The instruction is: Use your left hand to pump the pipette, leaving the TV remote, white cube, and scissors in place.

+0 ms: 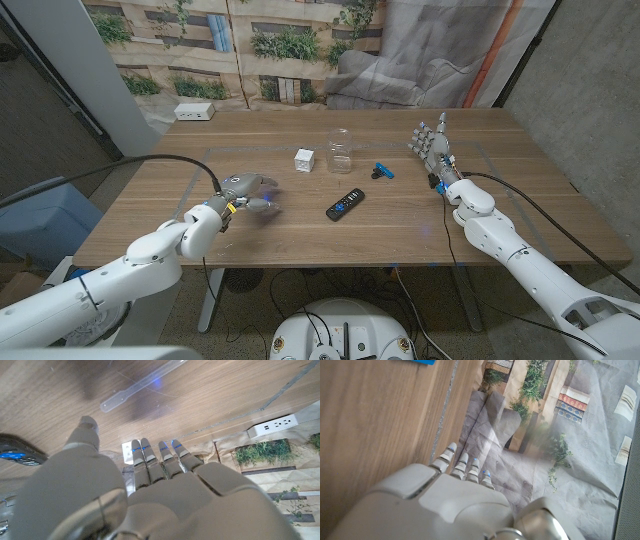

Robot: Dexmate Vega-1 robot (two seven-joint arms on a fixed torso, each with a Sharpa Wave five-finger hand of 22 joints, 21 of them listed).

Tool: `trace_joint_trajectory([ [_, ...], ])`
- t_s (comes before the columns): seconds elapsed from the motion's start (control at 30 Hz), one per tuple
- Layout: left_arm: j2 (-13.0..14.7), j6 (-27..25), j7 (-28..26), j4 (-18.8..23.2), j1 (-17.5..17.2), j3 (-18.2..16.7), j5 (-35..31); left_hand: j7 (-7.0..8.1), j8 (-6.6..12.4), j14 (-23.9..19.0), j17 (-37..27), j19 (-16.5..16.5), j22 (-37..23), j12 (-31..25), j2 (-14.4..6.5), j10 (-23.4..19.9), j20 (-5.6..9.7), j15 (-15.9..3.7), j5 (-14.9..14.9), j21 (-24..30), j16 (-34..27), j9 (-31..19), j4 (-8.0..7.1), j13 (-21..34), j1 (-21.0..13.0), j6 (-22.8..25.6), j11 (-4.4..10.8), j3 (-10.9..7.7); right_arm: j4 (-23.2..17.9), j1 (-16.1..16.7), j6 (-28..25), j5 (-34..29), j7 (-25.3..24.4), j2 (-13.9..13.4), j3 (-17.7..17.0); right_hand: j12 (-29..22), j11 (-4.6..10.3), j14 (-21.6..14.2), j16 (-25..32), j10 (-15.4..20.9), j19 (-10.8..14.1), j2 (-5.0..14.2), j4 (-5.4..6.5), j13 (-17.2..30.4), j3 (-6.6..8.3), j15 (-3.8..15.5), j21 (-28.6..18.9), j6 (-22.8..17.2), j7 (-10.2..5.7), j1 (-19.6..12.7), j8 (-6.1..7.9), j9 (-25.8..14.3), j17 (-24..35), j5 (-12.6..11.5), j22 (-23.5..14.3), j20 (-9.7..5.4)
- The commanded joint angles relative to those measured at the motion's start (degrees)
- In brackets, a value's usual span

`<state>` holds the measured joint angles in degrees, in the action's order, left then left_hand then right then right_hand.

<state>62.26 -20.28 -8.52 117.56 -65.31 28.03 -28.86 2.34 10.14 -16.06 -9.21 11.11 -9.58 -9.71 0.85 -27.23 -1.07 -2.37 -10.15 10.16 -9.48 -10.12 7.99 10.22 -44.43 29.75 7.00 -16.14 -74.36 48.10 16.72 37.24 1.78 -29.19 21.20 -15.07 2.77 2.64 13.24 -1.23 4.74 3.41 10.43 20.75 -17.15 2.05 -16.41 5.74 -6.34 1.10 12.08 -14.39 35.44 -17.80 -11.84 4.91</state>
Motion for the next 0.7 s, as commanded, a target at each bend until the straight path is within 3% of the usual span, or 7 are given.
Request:
trace_joint_trajectory([
  [0.03, 0.1, 5.2, -3.8, -1.2, -1.7, -3.4, 4.4, 0.18, 0.18, 0.0, -0.3, -0.4, -0.2, -0.1, -0.4, 0.9, -0.43, -0.92, 0.2, 0.0, -0.4, -0.2, -0.23, 0.1, 1.2, -0.2, -0.1, 0.41, 0.0, 0.0, 0.0, 0.0, 0.0, 0.0, 0.0, -0.1, 0.1, 0.6, 0.3, 0.1, 0.3, 3.29, 0.02, 0.1, -0.39, 4.49, -0.2, -0.1, -0.58, 0.0, 0.37, -0.2, 0.2, -0.3, -0.3, 0.17],
  [0.2, -2.9, 7.9, -9.8, -3.2, -4.0, -6.7, 9.3, 0.53, 0.54, -2.1, -0.6, 0.7, -0.3, -0.9, -3.8, 0.8, -0.37, -1.1, 0.1, 0.8, -1.3, -0.3, -2.65, 0.1, 5.4, -0.5, -0.8, 0.44, 0.0, 0.0, 0.0, 0.0, 0.0, 0.0, 0.0, -0.2, 0.05, 0.6, 0.4, 0.2, 0.3, 3.3, 0.03, 0.2, -0.38, 4.48, -0.2, -0.1, -0.56, 0.0, 0.38, -0.2, 0.2, -0.3, -0.3, 0.12],
  [0.47, -6.9, 11.4, -13.7, -6.2, -4.3, -8.5, 14.0, 0.64, 0.64, -3.4, -0.5, 1.5, -0.3, -1.0, -4.5, 0.6, -0.3, -1.66, 0.0, 1.1, -1.5, -0.3, -2.79, 0.1, 6.1, -0.3, -1.14, 0.2, 0.0, 0.0, 0.0, 0.0, 0.0, 0.0, 0.0, -0.2, 0.08, 0.6, 0.3, 0.2, 0.3, 3.3, 0.02, 0.2, -0.38, 4.51, -0.2, -0.1, -0.54, 0.0, 0.38, -0.2, 0.2, -0.3, -0.3, 0.14],
  [0.7, -11.4, 13.6, -14.6, -9.6, -2.5, -9.2, 19.5, 0.49, 0.57, -3.8, -0.4, 2.0, -0.3, -1.0, -5.2, 0.9, -0.57, -1.65, 0.0, 1.2, -1.4, -0.2, -2.92, 0.1, 6.7, -0.4, -1.71, -0.06, 0.0, 0.0, 0.0, 0.0, 0.0, 0.0, 0.0, -0.1, 0.22, 0.6, 0.4, -0.1, 0.3, 3.31, 0.03, 0.2, -0.38, 4.57, -0.2, -0.1, -0.54, 0.0, 0.36, -0.2, 0.2, -0.3, -0.3, 0.1],
])
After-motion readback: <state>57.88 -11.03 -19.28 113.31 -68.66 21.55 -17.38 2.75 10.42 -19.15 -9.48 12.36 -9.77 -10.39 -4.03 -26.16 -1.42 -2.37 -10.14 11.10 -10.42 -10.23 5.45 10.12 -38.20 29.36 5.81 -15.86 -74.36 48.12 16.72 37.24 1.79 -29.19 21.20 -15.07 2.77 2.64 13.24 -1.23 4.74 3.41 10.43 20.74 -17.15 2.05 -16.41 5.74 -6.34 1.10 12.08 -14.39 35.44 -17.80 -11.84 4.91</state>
